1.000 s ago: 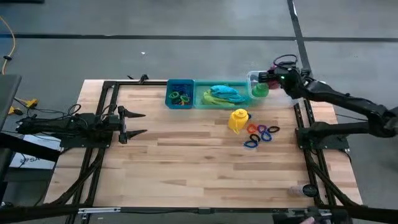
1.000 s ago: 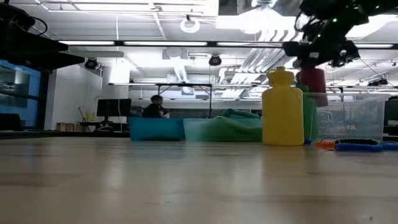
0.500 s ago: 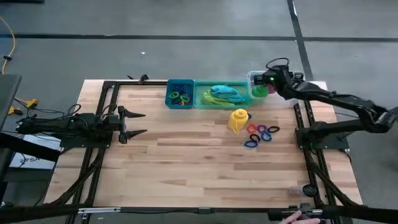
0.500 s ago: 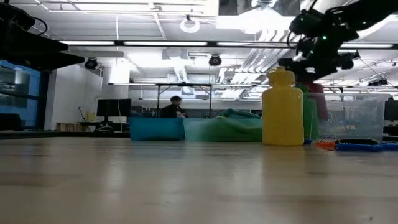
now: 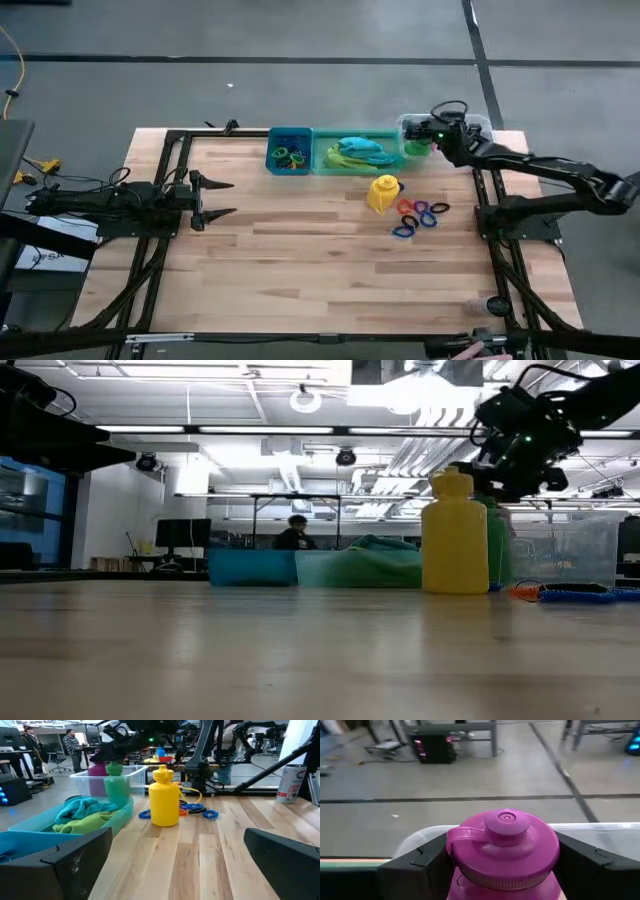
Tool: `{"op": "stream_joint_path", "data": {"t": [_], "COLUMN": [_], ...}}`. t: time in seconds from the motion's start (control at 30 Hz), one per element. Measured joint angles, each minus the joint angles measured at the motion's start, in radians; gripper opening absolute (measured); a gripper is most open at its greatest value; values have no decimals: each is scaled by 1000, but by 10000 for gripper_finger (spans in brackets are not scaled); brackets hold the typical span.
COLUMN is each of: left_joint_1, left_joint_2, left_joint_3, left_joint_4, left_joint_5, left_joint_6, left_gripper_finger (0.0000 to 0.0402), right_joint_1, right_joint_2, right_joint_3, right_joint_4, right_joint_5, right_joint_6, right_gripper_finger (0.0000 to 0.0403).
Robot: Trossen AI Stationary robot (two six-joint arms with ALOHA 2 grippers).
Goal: Pick & Place Sports Items
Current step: Put the violet tumbler into the transparent bin
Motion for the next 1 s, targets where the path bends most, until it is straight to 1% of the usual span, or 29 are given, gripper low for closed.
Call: {"op": "stream_joint_path", "data": {"t": [0.17,0.37,0.7,1.0], "left_joint_1": [0,0,0,0], "left_joint_2": [0,0,0,0], "left_joint_3": [0,0,0,0], "left_joint_4": [0,0,0,0], "left_joint_5": [0,0,0,0], "left_joint_6": [0,0,0,0], "left_gripper_finger": [368,368,368,368], "right_joint_1": [-1,0,1,2], "right_joint_2": [-2,-5,-15,-37], "right_joint_3": [-46,-72,-75,-79], "right_joint_4": [59,76,75,57], "right_joint_5": [-57,-69,-103,-105], "right_joint_6": [-21,-6,-14,-25], "right_gripper_finger": [204,204,204,218]}}
